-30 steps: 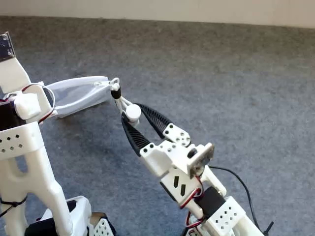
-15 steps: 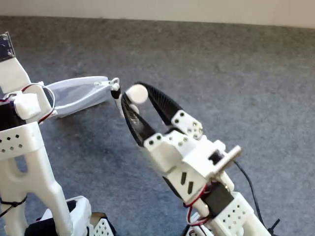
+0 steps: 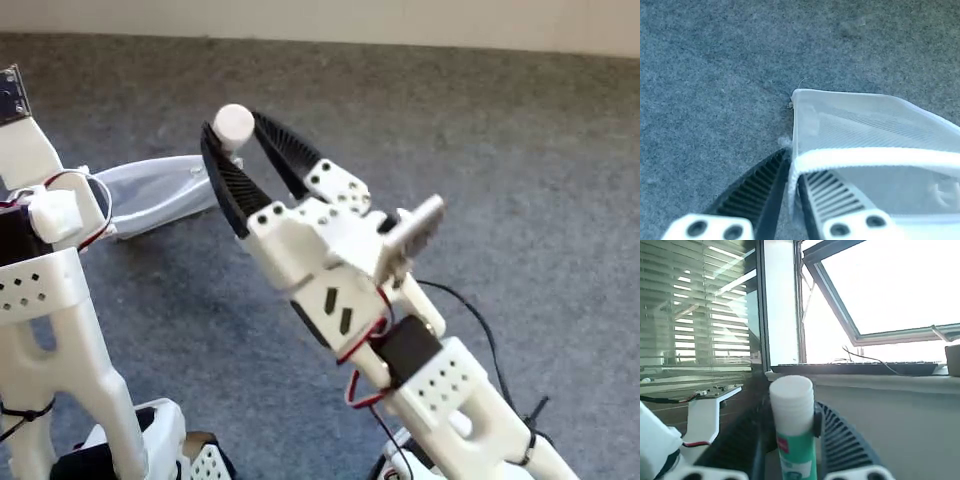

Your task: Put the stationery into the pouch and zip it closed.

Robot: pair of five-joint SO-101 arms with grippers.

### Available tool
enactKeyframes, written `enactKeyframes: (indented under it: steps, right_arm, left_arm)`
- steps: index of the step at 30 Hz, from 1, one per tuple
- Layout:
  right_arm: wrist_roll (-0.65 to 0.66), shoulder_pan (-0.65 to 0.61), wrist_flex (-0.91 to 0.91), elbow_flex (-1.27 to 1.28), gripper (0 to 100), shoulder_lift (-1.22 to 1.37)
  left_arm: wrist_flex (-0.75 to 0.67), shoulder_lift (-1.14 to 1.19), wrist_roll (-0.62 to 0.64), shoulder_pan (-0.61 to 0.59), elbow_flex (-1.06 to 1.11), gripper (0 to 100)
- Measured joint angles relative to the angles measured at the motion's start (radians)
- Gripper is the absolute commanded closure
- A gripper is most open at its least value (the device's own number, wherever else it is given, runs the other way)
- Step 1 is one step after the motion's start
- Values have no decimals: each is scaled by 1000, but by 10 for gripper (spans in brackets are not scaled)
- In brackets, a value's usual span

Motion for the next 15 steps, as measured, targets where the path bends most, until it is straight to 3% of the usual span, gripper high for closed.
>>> enactKeyframes:
  steps: [8, 15]
  right_arm:
    - [-216, 0, 0, -92, 995, 130]
    - [-250, 46, -41, -97, 995, 265]
  left_arm:
    - [0, 0, 0, 0, 0, 989]
    - [0, 0, 0, 0, 0, 989]
